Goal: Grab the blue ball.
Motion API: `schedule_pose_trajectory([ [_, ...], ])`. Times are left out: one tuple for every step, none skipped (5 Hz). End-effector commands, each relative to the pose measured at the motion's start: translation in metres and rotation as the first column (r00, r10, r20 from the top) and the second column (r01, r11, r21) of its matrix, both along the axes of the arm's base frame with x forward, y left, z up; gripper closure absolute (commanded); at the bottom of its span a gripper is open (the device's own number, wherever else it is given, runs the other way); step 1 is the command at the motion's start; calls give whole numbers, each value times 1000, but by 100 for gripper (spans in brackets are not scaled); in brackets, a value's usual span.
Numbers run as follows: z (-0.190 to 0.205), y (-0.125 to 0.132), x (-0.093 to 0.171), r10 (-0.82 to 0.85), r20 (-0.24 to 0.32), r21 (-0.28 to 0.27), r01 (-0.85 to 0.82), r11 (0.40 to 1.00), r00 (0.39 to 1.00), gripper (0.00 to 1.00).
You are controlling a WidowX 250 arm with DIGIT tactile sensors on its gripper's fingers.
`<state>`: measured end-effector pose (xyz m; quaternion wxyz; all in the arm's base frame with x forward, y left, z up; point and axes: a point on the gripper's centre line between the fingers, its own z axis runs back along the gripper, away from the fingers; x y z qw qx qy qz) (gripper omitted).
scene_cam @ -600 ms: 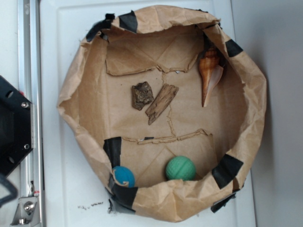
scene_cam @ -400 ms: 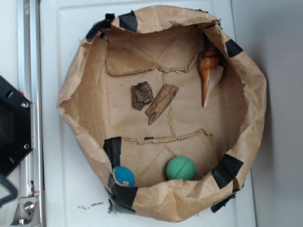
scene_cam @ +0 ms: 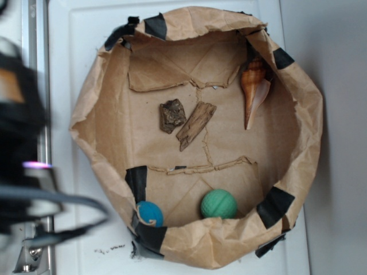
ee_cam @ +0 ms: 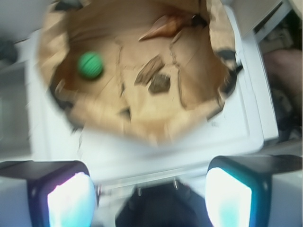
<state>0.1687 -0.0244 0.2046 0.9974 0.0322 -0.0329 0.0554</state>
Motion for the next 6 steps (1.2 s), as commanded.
schedule_pose_trajectory([
  [-35,5,54,193,-60,9,-193,981,979,0],
  [-44,8,61,416,-184,-109,-439,892,891,0],
  [-55,17,69,492,-236,-219,-539,813,838,0],
  [-68,15,81,548,-249,-230,-599,767,798,0],
  [-83,8,84,522,-275,-238,-583,777,808,0],
  [-105,-8,83,474,-308,-249,-551,796,825,0],
])
